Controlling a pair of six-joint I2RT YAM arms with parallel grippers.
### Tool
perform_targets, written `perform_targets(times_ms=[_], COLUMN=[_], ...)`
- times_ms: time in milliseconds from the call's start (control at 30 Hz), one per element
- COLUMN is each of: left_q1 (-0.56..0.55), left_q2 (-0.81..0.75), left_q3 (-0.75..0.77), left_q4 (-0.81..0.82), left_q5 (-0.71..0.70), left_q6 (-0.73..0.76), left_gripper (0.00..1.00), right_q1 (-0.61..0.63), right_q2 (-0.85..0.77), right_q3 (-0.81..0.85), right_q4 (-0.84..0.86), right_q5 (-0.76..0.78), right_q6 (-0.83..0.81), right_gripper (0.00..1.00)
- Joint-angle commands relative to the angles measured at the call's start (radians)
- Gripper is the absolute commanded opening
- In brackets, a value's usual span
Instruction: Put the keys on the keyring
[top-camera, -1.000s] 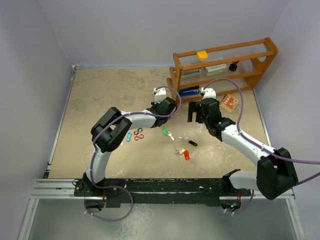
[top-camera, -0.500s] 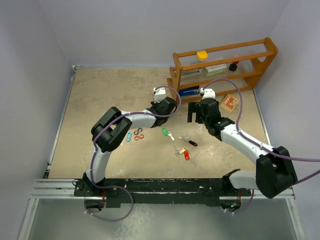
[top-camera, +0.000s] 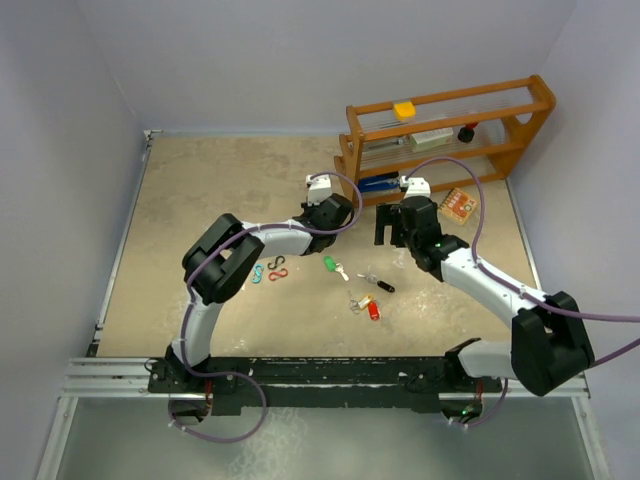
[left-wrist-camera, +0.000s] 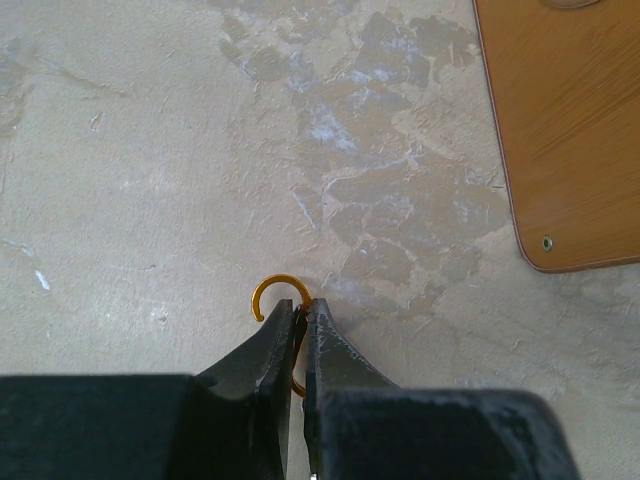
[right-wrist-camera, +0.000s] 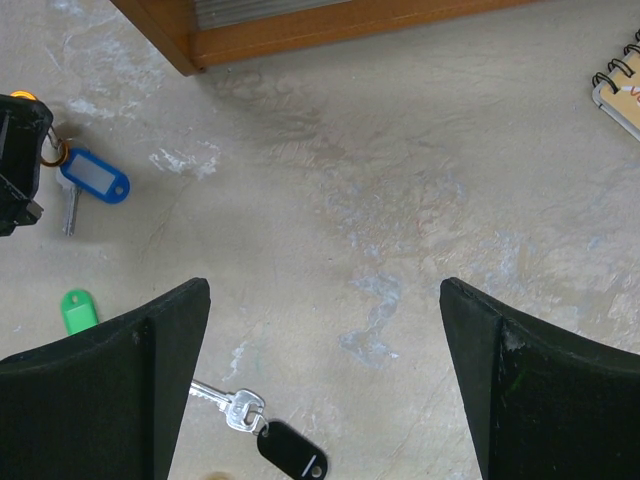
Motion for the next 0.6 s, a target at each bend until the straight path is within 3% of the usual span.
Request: perform_targets(times_ms=[0, 567], left_q1=[0.008, 0.007], left_q2=[-0.038, -0.177], left_q3=[0.019, -0.049], left_q4=[0.037, 0.083], left_q5=[-0.036, -0.081], left_q6=[0.014, 0.055], left_gripper=[0.0, 0.0], right_q1=[-0.007, -0.008], right_q2=[0.0, 0.004], right_q3=[0.003, 0.002], right_q4=[0.031, 0.031], right_q5=[-0.006, -0.004], right_q6=[0.008, 0.008], right_gripper=[1.0, 1.0])
